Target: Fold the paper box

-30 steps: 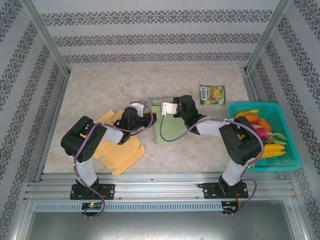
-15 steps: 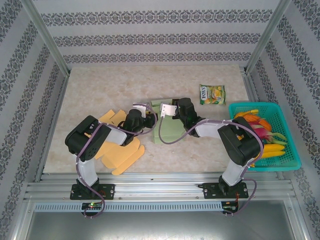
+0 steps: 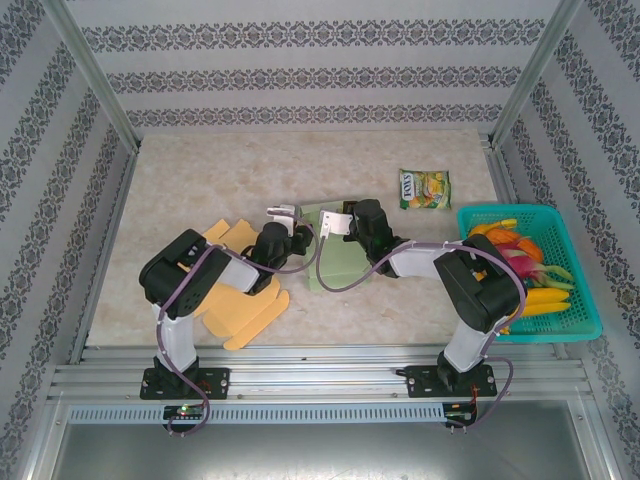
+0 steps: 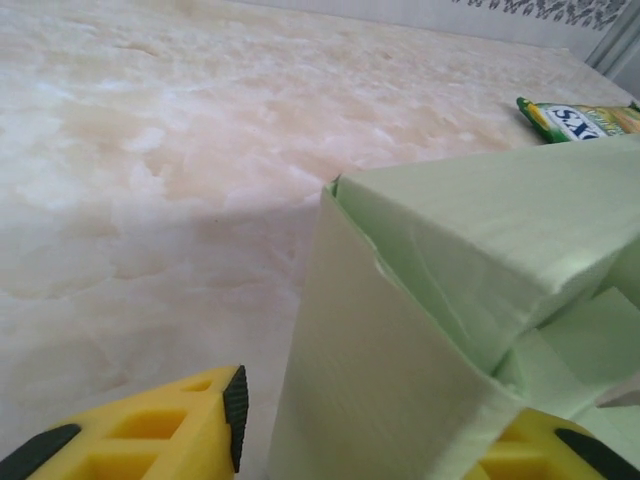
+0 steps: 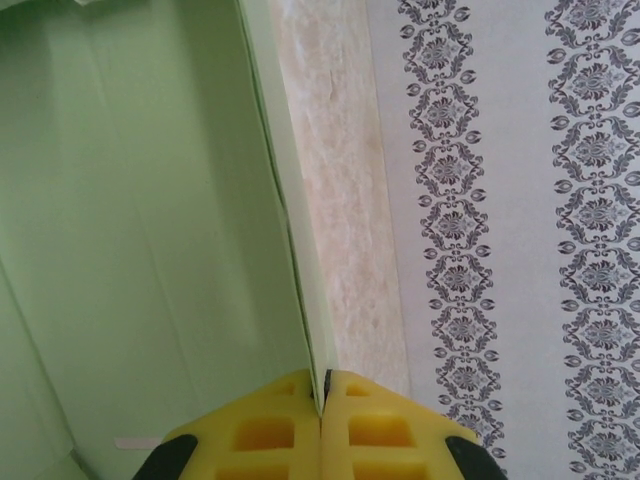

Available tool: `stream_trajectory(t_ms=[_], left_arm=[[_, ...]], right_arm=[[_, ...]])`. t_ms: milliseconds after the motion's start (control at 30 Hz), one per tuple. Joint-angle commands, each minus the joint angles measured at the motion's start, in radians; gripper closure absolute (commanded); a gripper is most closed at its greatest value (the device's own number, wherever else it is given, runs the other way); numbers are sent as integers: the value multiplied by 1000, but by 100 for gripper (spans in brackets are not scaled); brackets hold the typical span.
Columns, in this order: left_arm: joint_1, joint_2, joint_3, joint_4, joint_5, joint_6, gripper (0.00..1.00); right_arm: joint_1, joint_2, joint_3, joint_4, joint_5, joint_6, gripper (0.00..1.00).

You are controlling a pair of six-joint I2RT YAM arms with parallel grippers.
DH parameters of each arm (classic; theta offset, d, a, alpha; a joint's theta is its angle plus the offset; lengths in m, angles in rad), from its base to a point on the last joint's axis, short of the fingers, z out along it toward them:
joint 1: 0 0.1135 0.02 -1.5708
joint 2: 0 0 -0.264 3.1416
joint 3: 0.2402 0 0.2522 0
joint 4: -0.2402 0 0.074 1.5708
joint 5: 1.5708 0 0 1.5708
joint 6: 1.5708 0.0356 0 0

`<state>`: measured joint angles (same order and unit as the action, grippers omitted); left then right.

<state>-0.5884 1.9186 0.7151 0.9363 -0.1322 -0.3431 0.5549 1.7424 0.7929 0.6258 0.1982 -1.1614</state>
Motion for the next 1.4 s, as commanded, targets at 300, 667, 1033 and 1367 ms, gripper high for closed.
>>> stream_trajectory(t_ms=[300, 667, 1033, 1367], left_arm=[[-43, -60, 90, -375, -576, -202, 86], [-42, -24, 191, -627, -714, -306, 100], [17, -46, 129, -465, -432, -211, 78], [18, -158, -7, -254, -265, -143, 54]], right_arm=[[13, 19, -31, -86, 98, 104, 100], [12, 23, -25, -94, 112, 133, 100], [10, 25, -21, -108, 90, 170, 100], [11, 35, -2, -133, 88, 208, 100]])
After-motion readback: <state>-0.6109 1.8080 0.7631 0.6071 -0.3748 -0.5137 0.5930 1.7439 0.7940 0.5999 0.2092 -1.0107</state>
